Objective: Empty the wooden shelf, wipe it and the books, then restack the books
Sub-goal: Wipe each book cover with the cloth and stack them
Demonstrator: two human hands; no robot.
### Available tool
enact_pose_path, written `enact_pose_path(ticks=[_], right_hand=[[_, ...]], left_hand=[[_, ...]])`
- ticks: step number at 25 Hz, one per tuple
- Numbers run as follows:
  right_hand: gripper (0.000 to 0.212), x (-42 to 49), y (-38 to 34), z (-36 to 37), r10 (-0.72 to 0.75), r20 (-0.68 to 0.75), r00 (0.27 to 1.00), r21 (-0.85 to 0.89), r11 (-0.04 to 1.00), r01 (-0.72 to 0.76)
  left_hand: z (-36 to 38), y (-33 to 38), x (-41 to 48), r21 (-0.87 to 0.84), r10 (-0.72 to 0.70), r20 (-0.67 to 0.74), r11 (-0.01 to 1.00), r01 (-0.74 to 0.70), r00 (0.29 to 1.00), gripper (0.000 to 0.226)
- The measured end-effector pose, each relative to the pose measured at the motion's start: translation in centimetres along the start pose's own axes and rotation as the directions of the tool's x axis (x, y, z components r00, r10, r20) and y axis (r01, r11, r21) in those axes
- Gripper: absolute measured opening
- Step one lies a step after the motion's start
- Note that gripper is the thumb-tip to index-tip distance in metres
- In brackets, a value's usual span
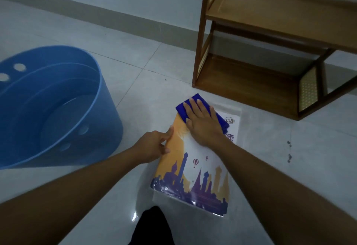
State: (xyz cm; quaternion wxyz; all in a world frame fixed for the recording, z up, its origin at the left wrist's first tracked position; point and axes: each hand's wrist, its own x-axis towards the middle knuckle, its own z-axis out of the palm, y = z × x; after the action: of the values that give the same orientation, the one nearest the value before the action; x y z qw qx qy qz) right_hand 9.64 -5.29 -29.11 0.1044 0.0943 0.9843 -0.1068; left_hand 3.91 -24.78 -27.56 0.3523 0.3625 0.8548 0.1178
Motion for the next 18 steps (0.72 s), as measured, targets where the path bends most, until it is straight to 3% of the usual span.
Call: enact_pose_path(ticks=[2,6,11,14,18], right_hand=[[0.055,-0.3,-1.7,0.4,-0.016,0.002,1.0,0.003,1.0,0.016],[0.057,-4.8,1.1,0.8,-0.201,0.003,0.98,-0.068,0.977,0.201],[0.067,-7.8,-0.1,2.2,0.09,-0.063,0.994,-0.023,0.996,-0.091],[0.059,-10.3,-3.9,4.3,-0.074,-0.152,0.986,-0.044,0.997,0.068],[0.053,-12.7,-1.9,4.9,-0.455,-0.073,0.888,-0.164,0.883,0.439]], left_hand=[[0.1,-0.1,0.0,-0.049,-0.03,0.001,0.998,0.03,1.0,0.079],[0.1,-0.4,-0.3,-0.197,-0.067,-0.016,0.978,0.062,0.998,0.075],[0.3,-0.6,-0.3,-0.351,-0.068,0.033,0.933,0.075,0.997,0.065],[-0.1,-1.0,-0.3,-0.375,-0.092,0.034,0.922,0.098,0.995,0.049],[-0.2,-0.8,-0.6,-0.292,-0.058,0.012,0.955,0.059,0.998,0.056]])
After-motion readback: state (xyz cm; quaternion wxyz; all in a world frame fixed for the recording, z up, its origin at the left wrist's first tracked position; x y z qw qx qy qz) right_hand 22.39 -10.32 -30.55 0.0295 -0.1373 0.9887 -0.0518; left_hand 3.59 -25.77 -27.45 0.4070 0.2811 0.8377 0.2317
